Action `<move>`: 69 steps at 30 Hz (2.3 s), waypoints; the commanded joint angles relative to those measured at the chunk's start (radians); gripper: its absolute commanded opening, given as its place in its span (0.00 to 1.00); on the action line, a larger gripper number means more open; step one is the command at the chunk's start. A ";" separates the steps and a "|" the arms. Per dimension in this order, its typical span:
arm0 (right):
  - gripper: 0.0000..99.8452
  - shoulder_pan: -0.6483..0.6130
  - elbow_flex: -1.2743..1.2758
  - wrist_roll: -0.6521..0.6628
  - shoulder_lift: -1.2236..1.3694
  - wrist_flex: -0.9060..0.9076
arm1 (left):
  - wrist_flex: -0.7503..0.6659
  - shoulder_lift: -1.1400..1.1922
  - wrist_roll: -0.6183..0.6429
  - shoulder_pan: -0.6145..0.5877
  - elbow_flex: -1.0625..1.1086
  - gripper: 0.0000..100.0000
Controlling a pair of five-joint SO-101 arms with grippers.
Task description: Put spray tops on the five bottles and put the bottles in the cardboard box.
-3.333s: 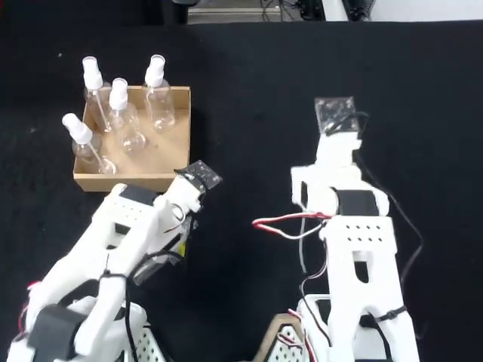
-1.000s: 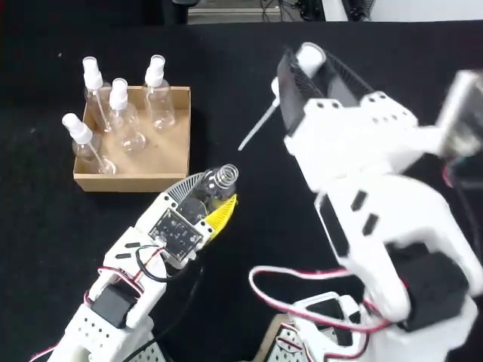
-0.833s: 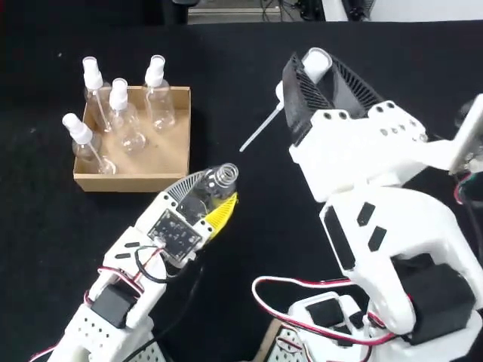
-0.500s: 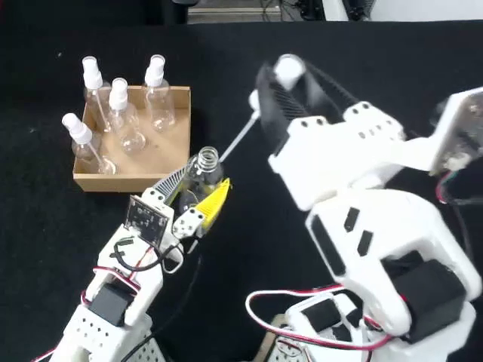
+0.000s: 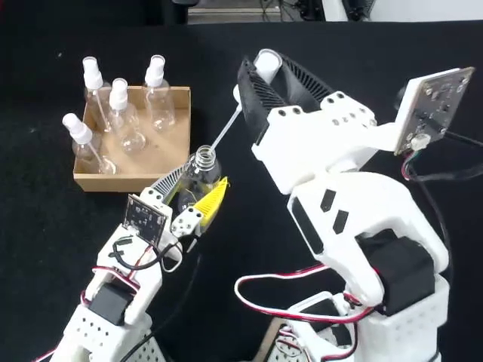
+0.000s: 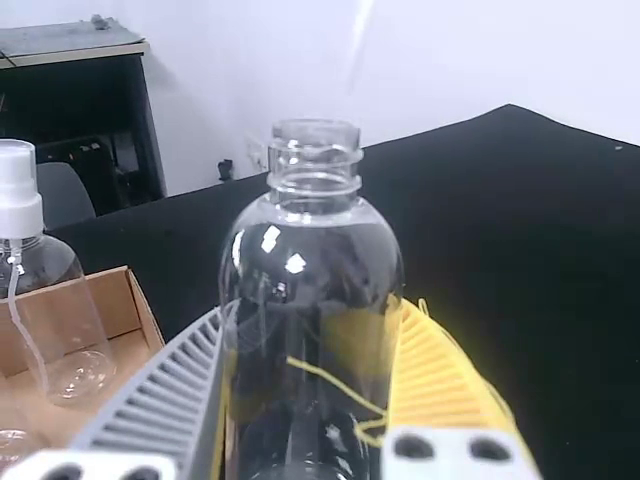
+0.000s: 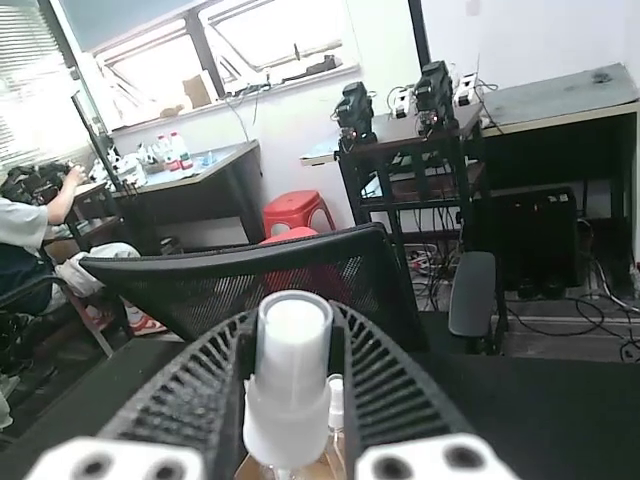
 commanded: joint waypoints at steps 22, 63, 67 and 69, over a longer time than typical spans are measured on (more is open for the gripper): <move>0.01 -0.014 0.133 0.046 -0.007 -0.135 | -0.020 -0.015 0.015 -0.008 0.022 0.03; 0.26 -0.187 0.364 0.215 -0.102 -0.008 | -0.015 -0.015 0.015 -0.008 0.022 0.03; 0.25 -0.146 0.354 0.216 -0.159 0.035 | -0.015 -0.015 0.015 -0.008 0.022 0.03; 0.19 -0.124 0.361 0.209 -0.165 0.037 | -0.015 -0.015 0.015 -0.008 0.022 0.03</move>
